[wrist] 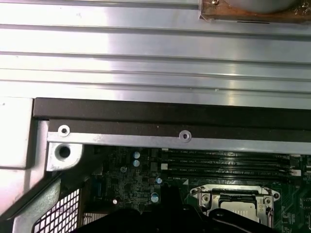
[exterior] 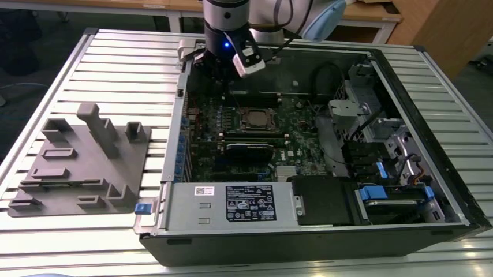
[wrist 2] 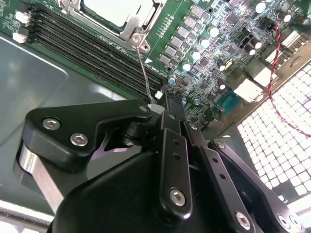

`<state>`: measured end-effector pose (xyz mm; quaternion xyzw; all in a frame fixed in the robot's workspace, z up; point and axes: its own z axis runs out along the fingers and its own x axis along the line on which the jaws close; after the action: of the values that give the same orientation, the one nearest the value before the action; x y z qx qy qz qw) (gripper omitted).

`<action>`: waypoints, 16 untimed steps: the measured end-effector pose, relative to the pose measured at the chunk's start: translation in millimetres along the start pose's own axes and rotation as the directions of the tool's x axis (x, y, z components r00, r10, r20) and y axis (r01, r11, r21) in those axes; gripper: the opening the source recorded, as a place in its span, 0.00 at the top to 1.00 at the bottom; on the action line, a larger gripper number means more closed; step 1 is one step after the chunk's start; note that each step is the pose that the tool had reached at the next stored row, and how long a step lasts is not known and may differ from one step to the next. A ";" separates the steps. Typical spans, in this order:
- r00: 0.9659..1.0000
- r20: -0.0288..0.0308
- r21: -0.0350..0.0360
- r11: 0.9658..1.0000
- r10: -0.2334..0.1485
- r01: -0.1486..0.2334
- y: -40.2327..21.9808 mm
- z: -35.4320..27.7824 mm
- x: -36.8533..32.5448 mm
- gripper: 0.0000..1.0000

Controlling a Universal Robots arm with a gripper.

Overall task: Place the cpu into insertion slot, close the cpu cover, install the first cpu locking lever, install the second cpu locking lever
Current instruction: 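Install the first cpu locking lever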

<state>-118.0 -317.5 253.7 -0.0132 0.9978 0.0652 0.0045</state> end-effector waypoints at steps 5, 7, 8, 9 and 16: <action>1.000 0.000 -0.003 1.000 0.000 0.000 0.0 0.0 -1.1 0.89; 1.000 0.000 -0.002 1.000 0.000 0.000 -0.1 0.0 -4.4 0.89; 1.000 -0.001 -0.002 1.000 0.000 0.000 -0.2 0.0 -6.4 0.89; 1.000 -0.001 -0.002 1.000 0.000 0.000 -0.2 0.1 -8.6 0.89; 1.000 -0.004 -0.003 1.000 0.000 0.000 -0.7 0.2 -25.0 0.89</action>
<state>-93.0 -317.5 253.7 -0.0131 0.9977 0.0664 0.0026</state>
